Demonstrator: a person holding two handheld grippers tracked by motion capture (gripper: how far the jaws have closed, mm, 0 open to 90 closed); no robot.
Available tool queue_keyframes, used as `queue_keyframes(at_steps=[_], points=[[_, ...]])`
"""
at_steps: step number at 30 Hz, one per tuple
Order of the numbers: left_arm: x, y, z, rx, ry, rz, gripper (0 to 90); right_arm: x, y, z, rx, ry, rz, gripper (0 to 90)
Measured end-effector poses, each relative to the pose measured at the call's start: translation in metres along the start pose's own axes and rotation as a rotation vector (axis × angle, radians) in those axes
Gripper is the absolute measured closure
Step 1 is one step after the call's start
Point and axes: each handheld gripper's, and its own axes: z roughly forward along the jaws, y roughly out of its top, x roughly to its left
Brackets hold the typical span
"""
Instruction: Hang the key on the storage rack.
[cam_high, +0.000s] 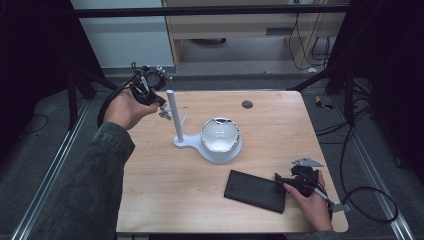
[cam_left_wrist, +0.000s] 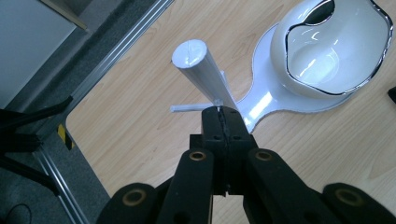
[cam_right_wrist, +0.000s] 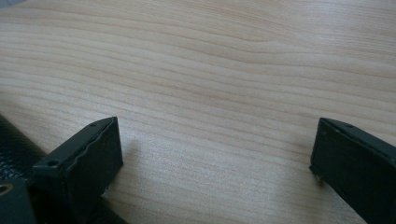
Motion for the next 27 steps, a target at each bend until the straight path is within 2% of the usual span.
queue_keyframes(at_steps=[2,4,7,10,13,16,18,22,23,24,26,27], points=[[-0.001,-0.002,0.001,-0.037,0.007,0.004,89.3,0.000,0.000,0.000,0.001,-0.001,-0.003,2.3],[-0.002,-0.005,-0.002,-0.082,0.032,-0.009,78.1,0.000,0.000,0.000,0.000,0.000,-0.001,2.3],[-0.004,-0.014,-0.008,-0.114,0.052,-0.007,68.0,0.000,0.000,0.000,0.001,0.000,-0.001,2.3],[-0.012,-0.025,-0.014,-0.179,0.074,-0.011,51.1,0.000,0.000,0.000,0.000,0.000,-0.001,2.3],[-0.024,-0.038,-0.015,-0.227,0.073,0.003,39.9,0.000,0.000,0.000,0.003,-0.001,-0.003,2.3],[-0.041,-0.052,-0.014,-0.276,0.054,0.017,29.0,0.000,0.000,0.000,0.002,0.000,-0.004,2.3],[-0.055,-0.062,-0.011,-0.303,0.032,0.033,25.4,0.000,0.000,0.000,0.002,0.002,-0.003,2.3],[-0.079,-0.079,0.006,-0.316,-0.045,0.052,15.7,0.000,0.000,0.000,0.002,0.002,-0.003,2.3],[-0.079,-0.079,0.006,-0.316,-0.045,0.052,15.2,0.000,0.000,0.000,0.002,0.002,-0.003,2.3],[-0.092,-0.086,0.017,-0.319,-0.071,0.066,12.6,0.000,0.000,0.000,0.001,0.002,0.000,2.4],[-0.104,-0.092,0.028,-0.319,-0.096,0.079,10.4,0.000,0.000,0.000,0.000,0.003,0.000,2.3],[-0.110,-0.094,0.034,-0.330,-0.110,0.072,9.2,0.000,0.000,-0.001,0.001,0.007,0.000,2.3]])
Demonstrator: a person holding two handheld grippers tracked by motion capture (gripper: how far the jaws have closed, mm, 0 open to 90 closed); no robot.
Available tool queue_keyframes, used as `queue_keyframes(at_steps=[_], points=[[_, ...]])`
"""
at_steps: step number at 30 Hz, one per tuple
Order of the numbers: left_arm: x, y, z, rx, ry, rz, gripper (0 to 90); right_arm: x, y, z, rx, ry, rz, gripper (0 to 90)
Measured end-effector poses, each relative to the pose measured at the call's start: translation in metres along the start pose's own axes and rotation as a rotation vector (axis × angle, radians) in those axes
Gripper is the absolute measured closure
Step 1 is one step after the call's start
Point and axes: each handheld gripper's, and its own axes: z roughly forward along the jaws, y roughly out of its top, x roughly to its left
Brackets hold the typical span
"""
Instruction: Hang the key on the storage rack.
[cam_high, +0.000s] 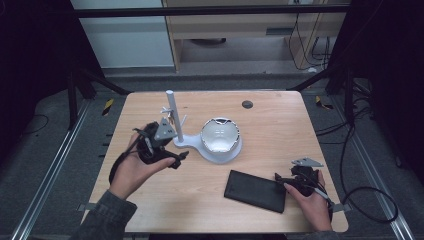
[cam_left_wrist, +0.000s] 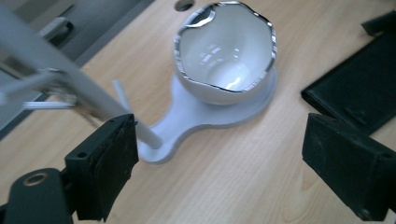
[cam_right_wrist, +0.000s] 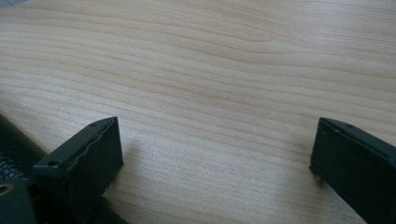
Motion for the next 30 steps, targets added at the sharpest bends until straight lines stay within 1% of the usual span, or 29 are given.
queue_keyframes(at_steps=[1,2,3,4,5,6,7,8,9,10,11,12,13,14,16,17,19,21,22,23,25,26,27,28,30], points=[[-0.005,-0.004,0.005,-0.009,-0.016,-0.003,8.5,0.000,0.000,0.000,0.000,0.001,0.002,2.3],[-0.005,-0.004,0.005,-0.009,-0.016,-0.003,8.5,0.000,0.000,0.000,0.000,0.001,0.002,2.3],[-0.014,-0.010,0.017,-0.032,-0.041,-0.010,8.0,-0.001,0.000,0.000,-0.002,0.006,0.003,2.3],[-0.014,-0.010,0.017,-0.032,-0.041,-0.010,7.5,-0.001,0.000,0.000,-0.002,0.006,0.003,2.3],[-0.023,-0.016,0.031,-0.059,-0.074,-0.029,7.4,-0.002,-0.001,-0.001,-0.006,0.009,0.007,5.1],[-0.027,-0.018,0.037,-0.061,-0.092,-0.026,7.3,-0.003,-0.001,-0.002,-0.012,-0.001,0.002,6.3],[-0.031,-0.019,0.043,-0.061,-0.102,-0.022,7.3,-0.003,-0.002,-0.004,-0.017,-0.012,0.001,5.6],[-0.031,-0.019,0.043,-0.061,-0.102,-0.022,7.3,-0.003,-0.003,-0.007,-0.027,-0.016,0.008,5.4],[-0.039,-0.022,0.055,-0.066,-0.129,-0.033,7.4,-0.003,-0.004,-0.011,-0.038,-0.027,0.012,6.0],[-0.042,-0.024,0.061,-0.075,-0.152,-0.047,8.1,-0.003,-0.004,-0.015,-0.055,-0.037,0.010,6.3],[-0.045,-0.026,0.067,-0.081,-0.166,-0.056,9.1,-0.003,-0.005,-0.019,-0.071,-0.041,0.014,6.8],[-0.049,-0.027,0.073,-0.072,-0.175,-0.062,9.9,-0.003,-0.006,-0.023,-0.086,-0.048,0.015,7.5],[-0.052,-0.027,0.079,-0.044,-0.191,-0.046,10.5,-0.002,-0.006,-0.027,-0.096,-0.050,0.023,8.3],[-0.055,-0.028,0.083,-0.034,-0.198,-0.043,10.5,-0.002,-0.006,-0.031,-0.112,-0.049,0.019,10.1],[-0.060,-0.030,0.087,-0.056,-0.203,-0.073,12.1,-0.002,-0.006,-0.037,-0.141,-0.046,0.016,13.2],[-0.063,-0.032,0.088,-0.057,-0.214,-0.084,14.2,-0.001,-0.006,-0.039,-0.151,-0.046,0.010,15.5],[-0.070,-0.036,0.091,-0.047,-0.221,-0.080,15.0,0.000,-0.006,-0.044,-0.171,-0.020,-0.002,17.6],[-0.076,-0.041,0.094,-0.036,-0.222,-0.072,17.8,0.001,-0.005,-0.048,-0.190,-0.007,-0.023,21.4],[-0.076,-0.041,0.094,-0.036,-0.222,-0.072,19.3,0.001,-0.005,-0.048,-0.190,-0.007,-0.023,21.4],[-0.080,-0.046,0.097,-0.023,-0.222,-0.072,21.3,0.003,-0.005,-0.050,-0.200,-0.004,-0.041,23.3],[-0.083,-0.049,0.099,-0.007,-0.222,-0.067,23.6,0.005,-0.006,-0.050,-0.194,-0.001,-0.045,23.7],[-0.084,-0.050,0.099,0.002,-0.215,-0.057,26.1,0.005,-0.007,-0.049,-0.188,0.003,-0.047,23.7],[-0.085,-0.051,0.099,0.005,-0.214,-0.055,28.3,0.006,-0.007,-0.049,-0.183,0.007,-0.052,23.4],[-0.086,-0.052,0.099,0.004,-0.211,-0.060,30.4,0.007,-0.007,-0.048,-0.183,0.005,-0.060,23.0],[-0.086,-0.052,0.099,0.001,-0.211,-0.065,36.9,0.008,-0.006,-0.050,-0.185,0.008,-0.060,22.3]])
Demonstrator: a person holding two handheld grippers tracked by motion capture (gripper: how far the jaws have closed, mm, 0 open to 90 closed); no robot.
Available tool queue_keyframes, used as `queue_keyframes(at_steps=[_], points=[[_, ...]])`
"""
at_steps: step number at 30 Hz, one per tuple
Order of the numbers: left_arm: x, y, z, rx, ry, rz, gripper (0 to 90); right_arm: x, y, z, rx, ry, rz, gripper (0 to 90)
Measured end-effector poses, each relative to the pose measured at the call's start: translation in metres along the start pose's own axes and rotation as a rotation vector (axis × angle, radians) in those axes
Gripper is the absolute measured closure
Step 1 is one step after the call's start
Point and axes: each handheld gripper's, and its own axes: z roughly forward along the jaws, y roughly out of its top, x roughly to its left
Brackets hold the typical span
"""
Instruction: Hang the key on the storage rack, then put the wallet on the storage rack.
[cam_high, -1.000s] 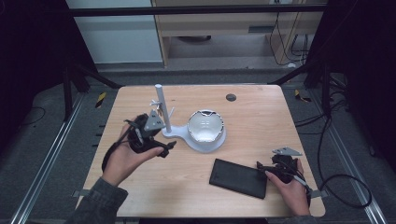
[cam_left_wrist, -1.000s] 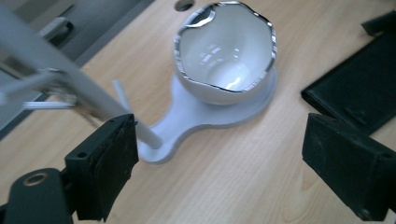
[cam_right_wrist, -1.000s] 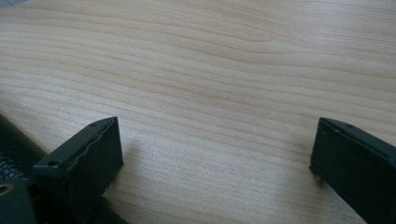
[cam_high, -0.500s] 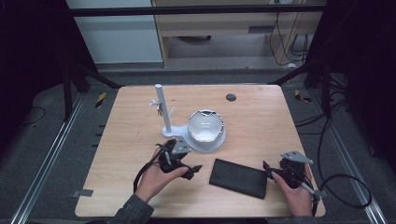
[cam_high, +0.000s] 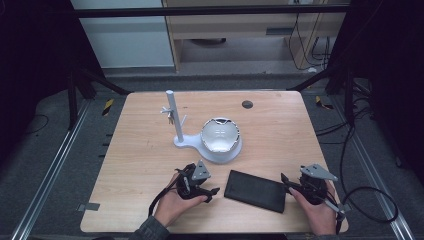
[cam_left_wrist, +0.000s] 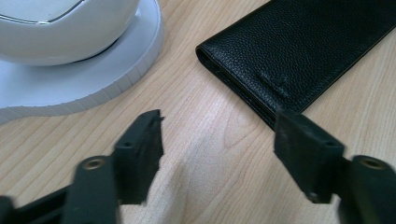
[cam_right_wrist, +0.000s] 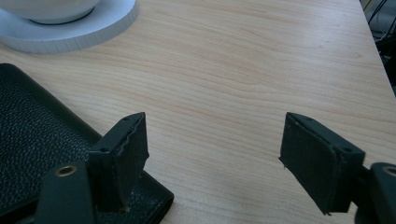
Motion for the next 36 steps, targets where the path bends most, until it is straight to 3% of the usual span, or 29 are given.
queue_keyframes(at_steps=[7,20,26,36], points=[[-0.006,0.001,-0.003,0.012,-0.019,0.030,56.7,-0.001,-0.002,-0.014,-0.033,0.000,0.011,23.1],[-0.009,-0.002,0.003,0.062,-0.080,0.062,89.6,0.009,-0.004,-0.023,-0.046,0.050,-0.063,40.9],[-0.014,0.001,0.012,0.105,-0.093,0.089,90.0,0.010,-0.007,-0.024,-0.042,0.074,-0.088,52.2],[-0.023,0.001,0.022,0.143,-0.096,0.126,90.0,0.013,-0.006,-0.026,-0.043,0.080,-0.104,53.4]])
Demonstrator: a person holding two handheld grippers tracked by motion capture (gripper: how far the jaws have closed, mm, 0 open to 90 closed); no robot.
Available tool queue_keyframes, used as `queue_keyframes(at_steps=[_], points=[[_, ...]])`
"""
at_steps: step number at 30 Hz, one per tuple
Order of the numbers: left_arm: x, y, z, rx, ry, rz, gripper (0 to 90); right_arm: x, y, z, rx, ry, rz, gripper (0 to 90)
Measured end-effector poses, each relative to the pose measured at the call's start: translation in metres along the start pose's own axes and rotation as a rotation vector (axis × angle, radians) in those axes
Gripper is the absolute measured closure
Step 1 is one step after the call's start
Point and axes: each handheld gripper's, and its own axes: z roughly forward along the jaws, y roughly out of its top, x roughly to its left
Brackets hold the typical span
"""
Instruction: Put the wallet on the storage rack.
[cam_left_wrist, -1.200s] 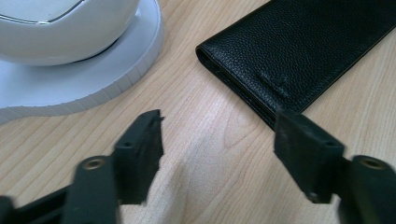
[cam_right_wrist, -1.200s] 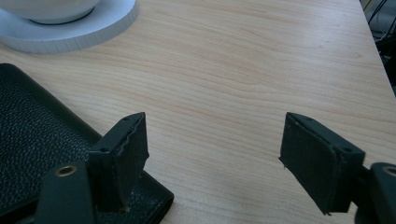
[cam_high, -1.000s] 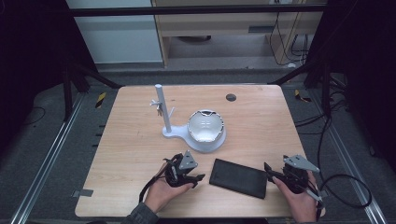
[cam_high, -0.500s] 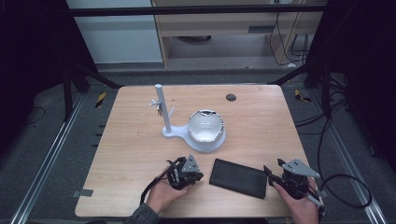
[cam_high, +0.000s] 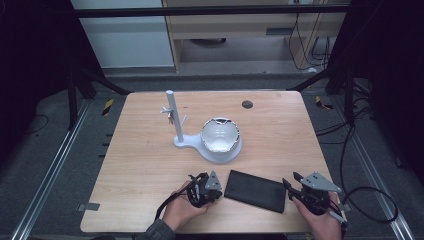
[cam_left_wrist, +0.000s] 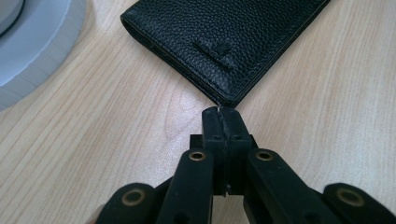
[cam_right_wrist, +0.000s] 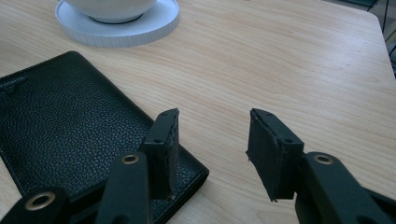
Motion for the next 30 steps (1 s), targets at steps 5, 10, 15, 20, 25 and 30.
queue_keyframes(at_steps=[5,10,15,20,25,30], points=[[-0.002,0.001,0.005,0.009,-0.003,0.013,90.0,-0.001,0.000,0.001,-0.002,0.005,-0.015,52.5],[-0.003,0.003,0.006,0.004,0.001,0.018,90.0,0.000,0.000,0.001,-0.002,0.008,-0.014,51.7],[-0.003,0.002,0.005,-0.009,0.001,0.014,90.0,0.004,0.001,0.001,0.000,0.031,-0.021,50.3],[-0.001,0.004,-0.001,-0.064,0.000,-0.008,89.9,0.019,0.005,0.002,0.006,0.115,-0.057,42.1],[0.003,0.007,-0.007,-0.126,-0.018,-0.063,89.1,0.044,0.010,0.007,0.043,0.198,-0.120,29.2],[0.008,0.013,-0.011,-0.154,-0.021,-0.072,87.7,0.064,0.019,0.012,0.081,0.236,-0.186,17.5]])
